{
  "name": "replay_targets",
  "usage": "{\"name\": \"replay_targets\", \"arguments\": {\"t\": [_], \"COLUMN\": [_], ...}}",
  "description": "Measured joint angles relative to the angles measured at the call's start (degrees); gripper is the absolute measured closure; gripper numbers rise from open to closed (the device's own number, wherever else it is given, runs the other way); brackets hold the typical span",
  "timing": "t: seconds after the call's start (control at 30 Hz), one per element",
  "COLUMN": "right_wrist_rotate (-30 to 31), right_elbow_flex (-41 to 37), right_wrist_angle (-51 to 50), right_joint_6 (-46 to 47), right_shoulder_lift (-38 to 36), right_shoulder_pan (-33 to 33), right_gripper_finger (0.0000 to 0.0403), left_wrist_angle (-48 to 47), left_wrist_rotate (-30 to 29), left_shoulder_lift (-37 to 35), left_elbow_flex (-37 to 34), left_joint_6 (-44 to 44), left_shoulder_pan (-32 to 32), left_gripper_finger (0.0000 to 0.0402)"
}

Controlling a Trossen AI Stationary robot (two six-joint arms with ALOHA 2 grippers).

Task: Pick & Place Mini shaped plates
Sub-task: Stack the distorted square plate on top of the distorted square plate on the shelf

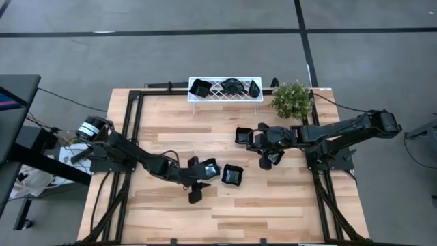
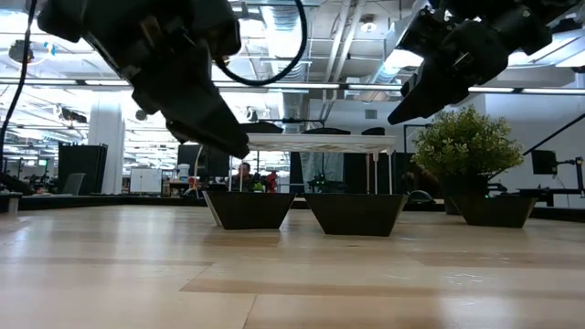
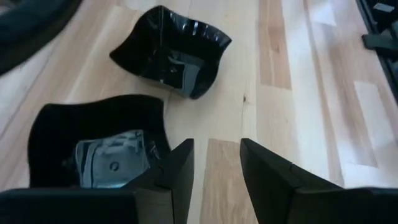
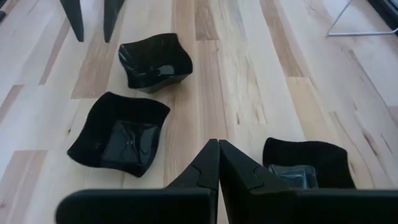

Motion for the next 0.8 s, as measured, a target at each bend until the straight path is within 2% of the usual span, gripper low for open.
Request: {"name": "replay_targets", "arguments": {"t": [0.3, 0.5, 0.8], "right_wrist_rotate": [-0.03, 0.04, -0.03], "right_elbow_flex": [0.0, 0.0, 0.0], "right_wrist_angle": [-0.38, -1.34, -1.81], "right_joint_6": [1.6, 2.99, 2.99], "right_shoulder_lift": [0.01, 0.02, 0.02], "right_shoulder_pan": [2.13, 3.76, 4.46], "right_gripper_finger": [0.0403, 0.0403, 0.0403], "left_wrist_angle": [-7.88, -9.5, -11.17], "left_wrist_rotate": [-4.04, -6.79, -6.44], "left_shoulder_lift": [6.66, 6.82, 7.04], "left_elbow_flex": [5.34, 5.69, 5.67], "left_joint_6": [-0.02, 0.48, 0.48], "left_shoulder_pan": [-0.96, -0.94, -0.85], "left_gripper_finger": [0.027, 0.027, 0.027]}}
